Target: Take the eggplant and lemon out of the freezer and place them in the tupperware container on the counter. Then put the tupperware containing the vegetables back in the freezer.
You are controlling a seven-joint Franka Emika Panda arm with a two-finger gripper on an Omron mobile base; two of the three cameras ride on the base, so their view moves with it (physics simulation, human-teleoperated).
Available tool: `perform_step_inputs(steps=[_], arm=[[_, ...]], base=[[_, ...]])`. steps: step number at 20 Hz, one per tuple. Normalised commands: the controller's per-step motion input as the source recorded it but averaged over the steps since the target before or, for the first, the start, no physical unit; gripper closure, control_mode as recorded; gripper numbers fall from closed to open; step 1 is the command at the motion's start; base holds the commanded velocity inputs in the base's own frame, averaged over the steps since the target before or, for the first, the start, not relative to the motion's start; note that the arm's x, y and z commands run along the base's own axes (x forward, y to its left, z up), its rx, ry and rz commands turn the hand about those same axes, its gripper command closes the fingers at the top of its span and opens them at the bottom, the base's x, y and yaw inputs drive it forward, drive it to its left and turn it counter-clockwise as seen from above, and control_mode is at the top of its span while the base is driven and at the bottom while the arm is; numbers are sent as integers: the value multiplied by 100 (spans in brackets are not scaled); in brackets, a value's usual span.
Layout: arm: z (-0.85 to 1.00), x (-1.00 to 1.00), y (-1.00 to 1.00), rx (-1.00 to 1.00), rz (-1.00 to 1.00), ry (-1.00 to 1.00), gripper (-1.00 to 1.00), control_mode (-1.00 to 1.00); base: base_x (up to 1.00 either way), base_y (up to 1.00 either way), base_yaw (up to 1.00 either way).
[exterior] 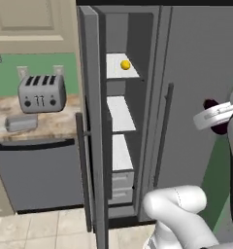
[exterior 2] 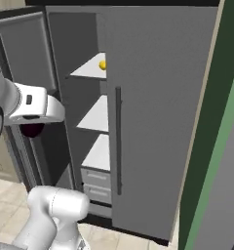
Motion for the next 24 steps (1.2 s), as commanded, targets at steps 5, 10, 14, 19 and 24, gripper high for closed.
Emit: perform_step_inputs(steps=[5, 10, 14, 19, 24], arm=[[0, 0, 0, 0, 0, 0, 100, 100], [0, 0, 0, 0, 0, 0, 100, 100], [0, 0, 0, 0, 0, 0, 100, 100], [0, 0, 0, 0, 0, 0, 100, 100], [0, 0, 0, 0, 0, 0, 100, 100]], base=[[-96, -1, 26], [-30, 32, 30], [2, 89, 12], [9, 100, 0], [9, 100, -4]])
